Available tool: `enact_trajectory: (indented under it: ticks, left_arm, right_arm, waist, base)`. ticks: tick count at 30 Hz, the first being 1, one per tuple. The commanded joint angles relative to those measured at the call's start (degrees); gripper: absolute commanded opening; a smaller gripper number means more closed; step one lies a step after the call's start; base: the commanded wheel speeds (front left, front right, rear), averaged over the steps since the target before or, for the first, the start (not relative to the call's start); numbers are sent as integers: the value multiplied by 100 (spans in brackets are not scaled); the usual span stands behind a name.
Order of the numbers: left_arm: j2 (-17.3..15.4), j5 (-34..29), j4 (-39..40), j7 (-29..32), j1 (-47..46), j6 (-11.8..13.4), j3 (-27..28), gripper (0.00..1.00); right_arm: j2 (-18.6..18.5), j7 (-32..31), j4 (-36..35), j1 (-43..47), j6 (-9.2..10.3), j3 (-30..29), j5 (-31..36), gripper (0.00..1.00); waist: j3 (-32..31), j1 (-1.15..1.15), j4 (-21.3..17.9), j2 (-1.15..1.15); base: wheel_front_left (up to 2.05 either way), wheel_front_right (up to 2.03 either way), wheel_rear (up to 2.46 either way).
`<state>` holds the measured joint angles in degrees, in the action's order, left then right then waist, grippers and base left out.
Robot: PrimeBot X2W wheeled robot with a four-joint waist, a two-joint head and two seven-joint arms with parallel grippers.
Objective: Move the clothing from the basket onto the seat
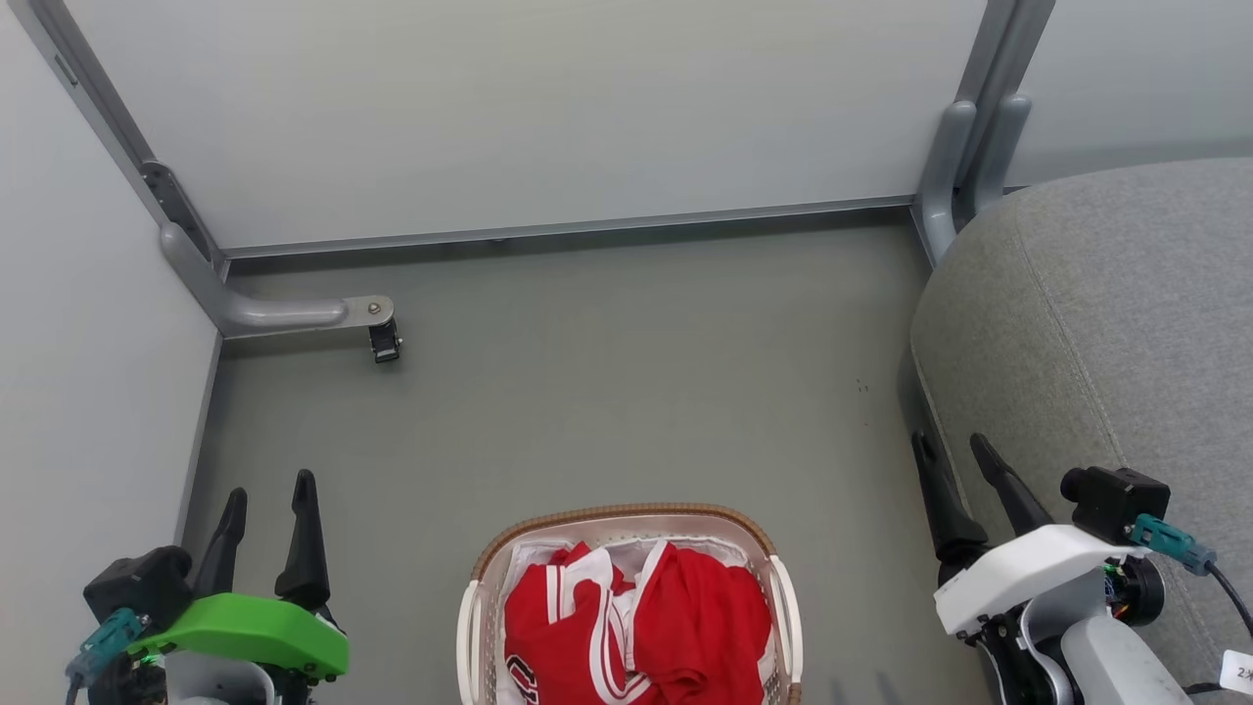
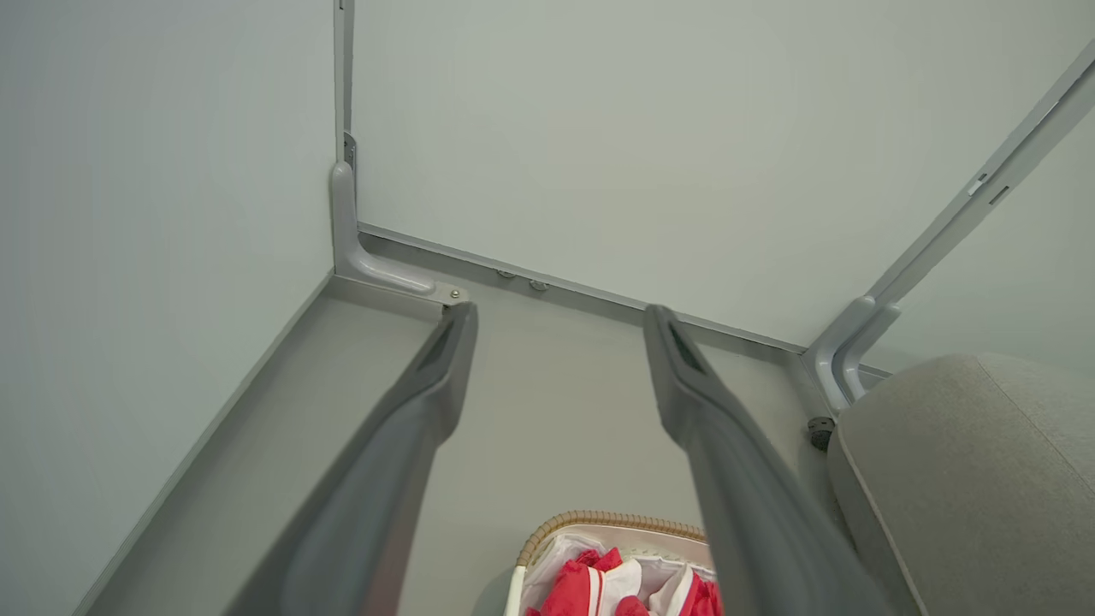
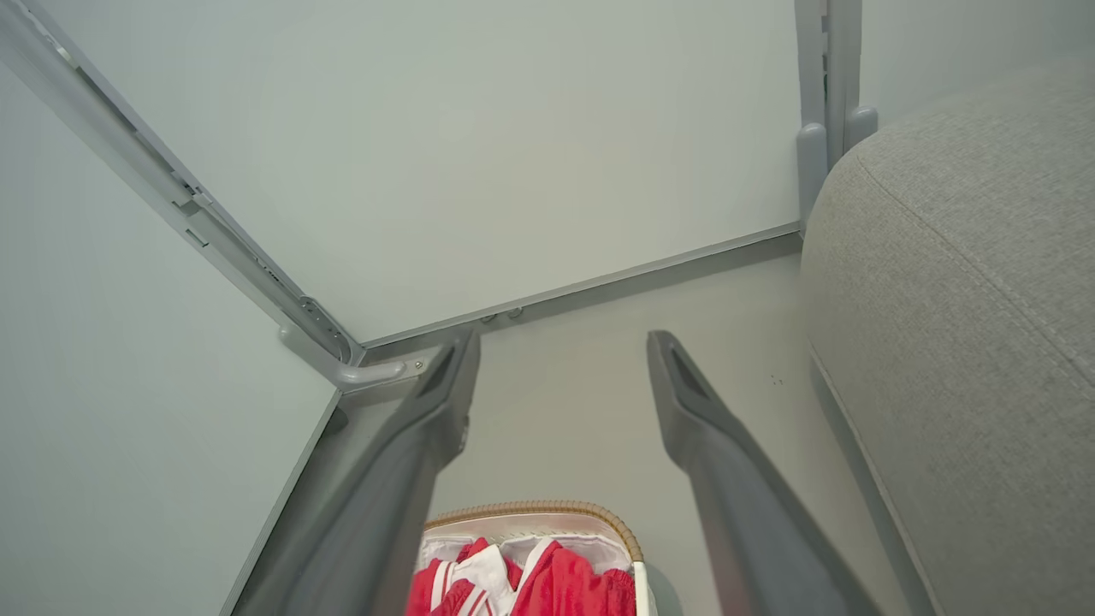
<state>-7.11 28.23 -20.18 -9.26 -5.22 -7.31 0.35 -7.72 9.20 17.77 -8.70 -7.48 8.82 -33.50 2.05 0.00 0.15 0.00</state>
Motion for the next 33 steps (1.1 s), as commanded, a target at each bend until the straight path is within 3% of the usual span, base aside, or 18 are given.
enact_trajectory:
  ticks: [1,33]
  left_arm:
    - [-24,-169,55,-60,-101,-20,10,100]
    - [-64,-1701,-124,-452,-6,-24,-76,100]
  right_arm:
    - [-47,69,-16,-56,-1,-2,167,100]
    - [51,460,433,-174,-1,-111,1712,100]
  waist:
    - [-4,0,1,0]
    - [78,0,-12,0]
  base:
    - [0,0,0]
    - [0,0,0]
